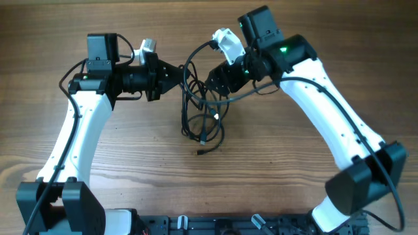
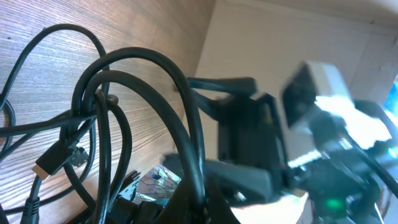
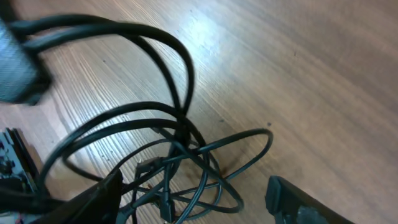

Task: Untangle cables
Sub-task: 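Grasp another cable loop with the right gripper beside the left gripper, then pull the right gripper up and right, drawing the cable out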

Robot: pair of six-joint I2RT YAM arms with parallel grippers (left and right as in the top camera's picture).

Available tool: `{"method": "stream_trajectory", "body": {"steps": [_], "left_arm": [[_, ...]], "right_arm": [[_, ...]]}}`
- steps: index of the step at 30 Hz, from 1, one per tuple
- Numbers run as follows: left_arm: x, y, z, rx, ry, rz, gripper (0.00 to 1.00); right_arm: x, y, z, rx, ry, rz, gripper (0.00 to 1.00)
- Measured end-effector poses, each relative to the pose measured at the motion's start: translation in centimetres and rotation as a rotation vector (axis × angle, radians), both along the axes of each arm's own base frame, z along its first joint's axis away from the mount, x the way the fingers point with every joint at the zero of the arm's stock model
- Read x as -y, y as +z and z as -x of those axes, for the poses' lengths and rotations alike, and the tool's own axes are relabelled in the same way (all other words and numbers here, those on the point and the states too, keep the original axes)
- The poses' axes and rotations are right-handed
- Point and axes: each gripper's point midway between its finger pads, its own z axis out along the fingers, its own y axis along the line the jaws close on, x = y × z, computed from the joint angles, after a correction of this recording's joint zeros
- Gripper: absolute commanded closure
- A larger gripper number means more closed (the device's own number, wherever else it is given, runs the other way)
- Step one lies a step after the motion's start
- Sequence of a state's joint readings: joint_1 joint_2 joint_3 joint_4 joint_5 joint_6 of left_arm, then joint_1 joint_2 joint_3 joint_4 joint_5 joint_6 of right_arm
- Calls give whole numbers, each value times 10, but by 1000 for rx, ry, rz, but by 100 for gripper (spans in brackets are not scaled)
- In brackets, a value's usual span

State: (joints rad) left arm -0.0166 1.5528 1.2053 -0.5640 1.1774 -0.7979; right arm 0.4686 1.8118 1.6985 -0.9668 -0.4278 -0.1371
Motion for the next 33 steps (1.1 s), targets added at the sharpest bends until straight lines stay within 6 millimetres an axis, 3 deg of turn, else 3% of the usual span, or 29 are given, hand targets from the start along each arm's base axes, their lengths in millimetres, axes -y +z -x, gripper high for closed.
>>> {"method": "stream_trajectory", "body": {"steps": [4,6,9,10,15,17,22,24,33], "left_arm": [[-2,-2,-2,103,-24,-35,96],[-6,-11,-4,151,-19,-105,96],[-25,-46,-7,123,38,-312,96],[-30,-53,-7,113,50,-354,96],[-43,-66,-11,125,73,-463,96],[-45,-68,-12,130,76,-478,96],[-45,-68,-11,130,74,-479,96],[-45,-68,-11,131,73,-479,96],[-45,-69,-9,119,70,-480,96]], "right_arm": [[0,-31,-4,-217,-226,-6,42],[2,-32,-5,-273,-328,-19,41],[3,-31,-11,-361,-506,-59,37],[3,-30,-12,-387,-551,-73,32],[-3,-28,-15,-528,-781,-146,30],[-13,-33,-18,-577,-847,-176,34],[-50,-67,-22,-739,-835,-227,39],[-55,-78,-20,-792,-842,-226,42],[-78,-85,-17,-823,-796,-255,44]]}}
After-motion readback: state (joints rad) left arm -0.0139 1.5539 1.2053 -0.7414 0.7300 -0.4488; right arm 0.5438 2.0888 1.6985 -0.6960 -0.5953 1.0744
